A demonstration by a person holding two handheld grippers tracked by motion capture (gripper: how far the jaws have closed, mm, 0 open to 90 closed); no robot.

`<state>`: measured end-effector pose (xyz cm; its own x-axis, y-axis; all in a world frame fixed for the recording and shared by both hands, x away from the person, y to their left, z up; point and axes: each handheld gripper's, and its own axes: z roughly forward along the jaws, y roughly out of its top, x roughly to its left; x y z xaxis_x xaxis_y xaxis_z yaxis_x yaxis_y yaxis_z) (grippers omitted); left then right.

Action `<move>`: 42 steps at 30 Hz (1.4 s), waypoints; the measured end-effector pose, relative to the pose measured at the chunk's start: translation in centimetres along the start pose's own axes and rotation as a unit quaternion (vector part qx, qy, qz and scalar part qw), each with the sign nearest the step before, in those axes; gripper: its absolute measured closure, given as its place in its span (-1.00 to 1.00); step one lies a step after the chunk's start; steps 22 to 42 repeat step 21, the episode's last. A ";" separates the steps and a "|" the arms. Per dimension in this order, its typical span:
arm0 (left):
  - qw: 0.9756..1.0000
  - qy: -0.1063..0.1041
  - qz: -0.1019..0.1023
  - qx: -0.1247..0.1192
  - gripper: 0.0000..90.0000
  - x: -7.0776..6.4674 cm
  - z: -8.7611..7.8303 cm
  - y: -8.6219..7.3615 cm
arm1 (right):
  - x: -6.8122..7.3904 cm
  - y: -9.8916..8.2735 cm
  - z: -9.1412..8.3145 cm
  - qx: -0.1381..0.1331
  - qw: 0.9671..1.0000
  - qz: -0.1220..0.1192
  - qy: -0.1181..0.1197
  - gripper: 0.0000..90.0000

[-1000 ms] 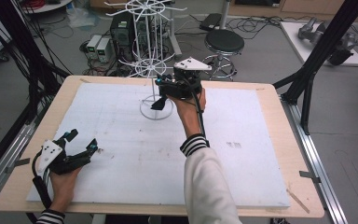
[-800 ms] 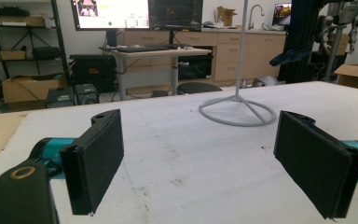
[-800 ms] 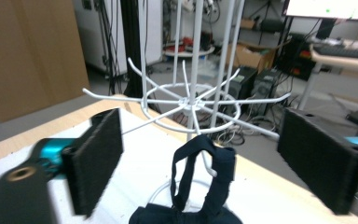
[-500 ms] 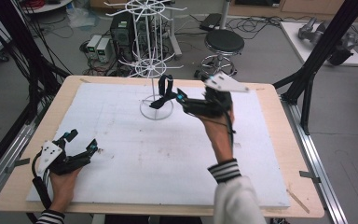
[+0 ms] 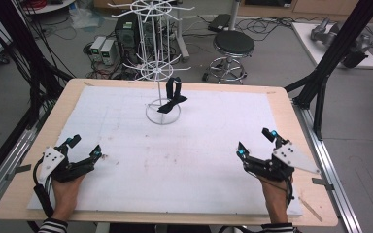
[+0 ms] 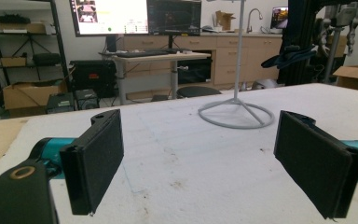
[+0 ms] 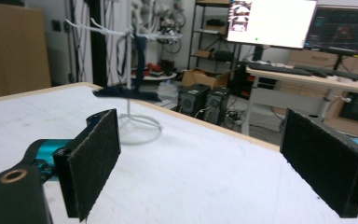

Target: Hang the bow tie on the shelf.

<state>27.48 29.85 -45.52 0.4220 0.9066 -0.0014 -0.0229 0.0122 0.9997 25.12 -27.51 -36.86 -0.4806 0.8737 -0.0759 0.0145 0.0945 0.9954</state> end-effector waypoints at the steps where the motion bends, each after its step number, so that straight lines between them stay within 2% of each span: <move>1: 1.000 0.000 0.001 -0.001 -0.65 0.0 0.0 0.0 | -0.1 -1.0 -0.3 -0.006 1.000 0.001 -0.003 -0.75; 6: 1.000 0.002 0.002 -0.006 -0.66 -0.1 -0.1 0.0 | -0.6 -5.4 -0.5 -0.022 0.999 0.031 -0.028 -0.75; 11: 1.000 0.005 0.005 -0.010 -0.66 -0.1 -0.2 0.0 | -0.7 -7.7 0.0 -0.024 0.998 0.049 -0.039 -0.75; 15: 1.000 0.004 0.006 -0.010 -0.66 -0.1 -0.2 0.0 | -0.6 -8.7 0.2 -0.022 0.998 0.046 -0.043 -0.75; 20: 1.000 0.004 0.005 -0.009 -0.66 -0.1 -0.2 0.0 | -0.5 -8.7 0.2 -0.026 0.998 0.038 -0.044 -0.75; 42: 1.000 0.004 0.006 -0.010 -0.66 -0.1 -0.2 0.0 | -0.5 -8.7 0.2 -0.025 0.998 0.039 -0.045 -0.75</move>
